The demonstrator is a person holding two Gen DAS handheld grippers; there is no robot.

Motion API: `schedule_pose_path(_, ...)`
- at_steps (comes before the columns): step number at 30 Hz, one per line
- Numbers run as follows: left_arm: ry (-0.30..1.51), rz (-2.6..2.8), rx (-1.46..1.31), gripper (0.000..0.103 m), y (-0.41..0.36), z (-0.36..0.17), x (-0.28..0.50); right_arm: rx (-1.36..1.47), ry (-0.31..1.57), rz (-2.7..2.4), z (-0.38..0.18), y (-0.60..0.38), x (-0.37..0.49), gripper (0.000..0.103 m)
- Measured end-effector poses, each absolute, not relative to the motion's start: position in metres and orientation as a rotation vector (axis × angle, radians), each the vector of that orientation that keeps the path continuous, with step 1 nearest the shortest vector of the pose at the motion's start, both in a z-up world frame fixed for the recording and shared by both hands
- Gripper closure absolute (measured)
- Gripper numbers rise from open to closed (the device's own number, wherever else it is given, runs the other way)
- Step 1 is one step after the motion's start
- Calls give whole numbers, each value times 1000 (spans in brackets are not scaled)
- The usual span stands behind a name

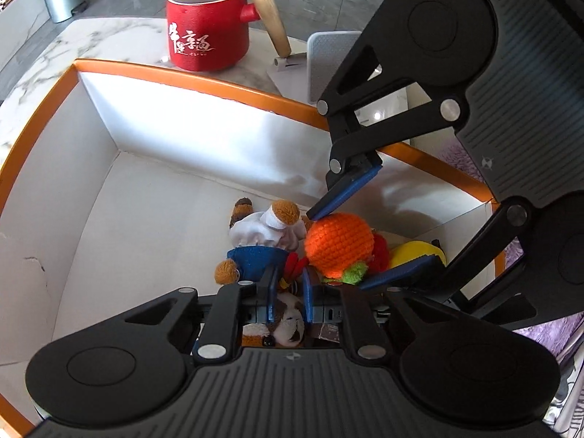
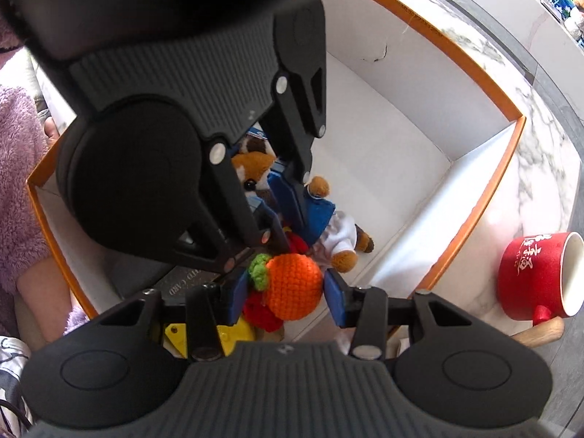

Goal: Organize objects
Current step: 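Carry the plush dog and crocheted orange over the orange box and lower them, then open the left gripper while the right gripper releases the crocheted orange into the box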

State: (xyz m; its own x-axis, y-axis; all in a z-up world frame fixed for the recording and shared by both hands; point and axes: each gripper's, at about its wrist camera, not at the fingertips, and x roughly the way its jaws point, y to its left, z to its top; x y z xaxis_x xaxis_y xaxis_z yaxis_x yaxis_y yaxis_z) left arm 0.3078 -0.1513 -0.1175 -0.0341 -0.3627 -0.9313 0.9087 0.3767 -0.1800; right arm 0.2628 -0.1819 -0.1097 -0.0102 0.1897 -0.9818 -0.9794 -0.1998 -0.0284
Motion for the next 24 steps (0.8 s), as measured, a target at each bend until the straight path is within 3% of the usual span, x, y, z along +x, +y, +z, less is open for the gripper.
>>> schedule_pose_path(7, 1181, -1119, 549, 83, -143, -115, 307, -1199, 979, 1431, -109, -187, 259, 54)
schedule_pose_path(10, 1178, -1123, 522, 80, -142, -113, 308, -1161, 1009, 1435, -106, -191, 260, 45)
schedule_pose_path(12, 1176, -1124, 513, 80, -142, -112, 307, -1137, 1028, 1438, -103, -194, 262, 45)
schedule_pose_path(15, 1172, -1125, 506, 80, -140, -112, 307, -1139, 1027, 1429, -102, -200, 261, 52)
schedule_pose_path(18, 1171, -1124, 493, 80, -139, -111, 308, -1150, 1011, 1410, -103, -204, 261, 66)
schedule_pose_path(24, 1176, -1129, 478, 80, -136, -111, 307, -1184, 981, 1424, -107, -210, 252, 72)
